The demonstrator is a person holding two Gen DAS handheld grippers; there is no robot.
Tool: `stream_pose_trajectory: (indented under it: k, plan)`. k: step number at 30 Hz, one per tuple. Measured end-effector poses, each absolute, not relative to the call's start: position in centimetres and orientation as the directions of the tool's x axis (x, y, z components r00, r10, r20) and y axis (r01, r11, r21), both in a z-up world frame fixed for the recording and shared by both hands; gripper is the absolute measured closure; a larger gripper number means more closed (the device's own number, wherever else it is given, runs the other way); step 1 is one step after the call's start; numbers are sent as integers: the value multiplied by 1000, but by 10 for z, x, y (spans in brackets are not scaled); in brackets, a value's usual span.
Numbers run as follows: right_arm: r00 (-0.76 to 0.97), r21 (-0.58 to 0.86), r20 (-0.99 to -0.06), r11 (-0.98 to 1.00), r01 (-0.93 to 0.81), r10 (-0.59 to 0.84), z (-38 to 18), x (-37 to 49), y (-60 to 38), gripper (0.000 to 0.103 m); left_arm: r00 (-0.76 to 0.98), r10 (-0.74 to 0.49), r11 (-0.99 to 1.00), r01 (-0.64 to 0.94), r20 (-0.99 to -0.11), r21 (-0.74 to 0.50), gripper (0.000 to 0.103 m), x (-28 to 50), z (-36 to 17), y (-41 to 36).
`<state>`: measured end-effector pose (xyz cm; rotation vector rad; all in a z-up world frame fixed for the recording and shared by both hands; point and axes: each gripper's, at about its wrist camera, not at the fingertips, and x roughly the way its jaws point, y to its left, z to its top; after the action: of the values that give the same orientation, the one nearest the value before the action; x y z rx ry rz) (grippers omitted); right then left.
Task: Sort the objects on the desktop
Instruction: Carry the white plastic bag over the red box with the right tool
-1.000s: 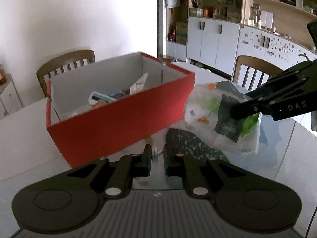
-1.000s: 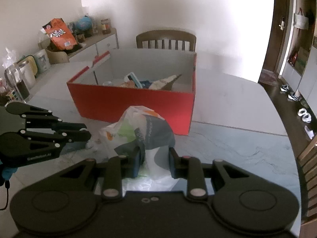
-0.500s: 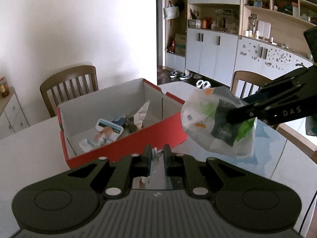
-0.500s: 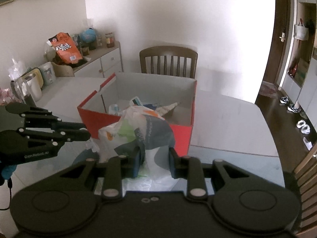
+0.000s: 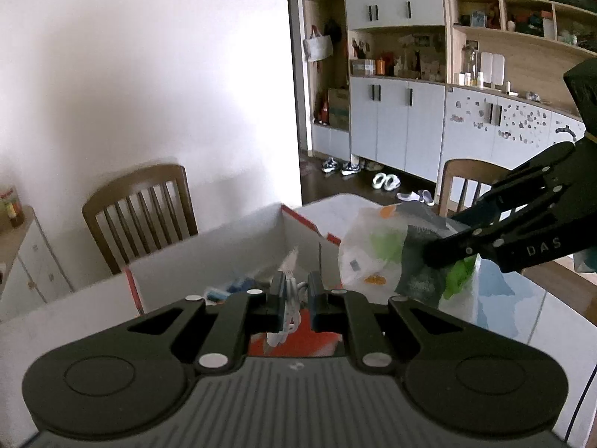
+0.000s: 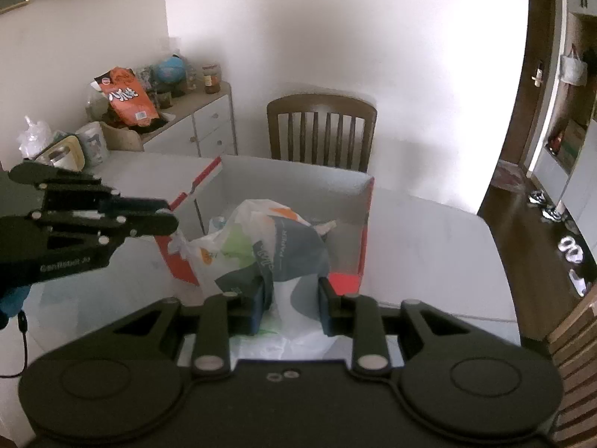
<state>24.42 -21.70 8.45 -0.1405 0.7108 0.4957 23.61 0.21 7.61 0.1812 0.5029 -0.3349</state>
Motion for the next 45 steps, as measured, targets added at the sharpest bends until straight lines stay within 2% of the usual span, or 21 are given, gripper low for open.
stream_pose_trajectory:
  k: [12,20,29,45]
  plan:
    - [700,13,-606,884,-466,378,104,272,-201,75,843,-258,928,352,-473,121,92,270,93,14]
    - [721,13,-594,900,-435,357,102,301,-192,75,837,-245,944,321,-490,76,92,308,88,40]
    - [710,8,-631,917,-399,314,77,338,-179,75,784,-265,946,324,-562,4,92,355,62,64]
    - [666,9,-697,931,-365,267,30,374,-157,74,653,-301,919,393,-695,-29,92,396,8,73]
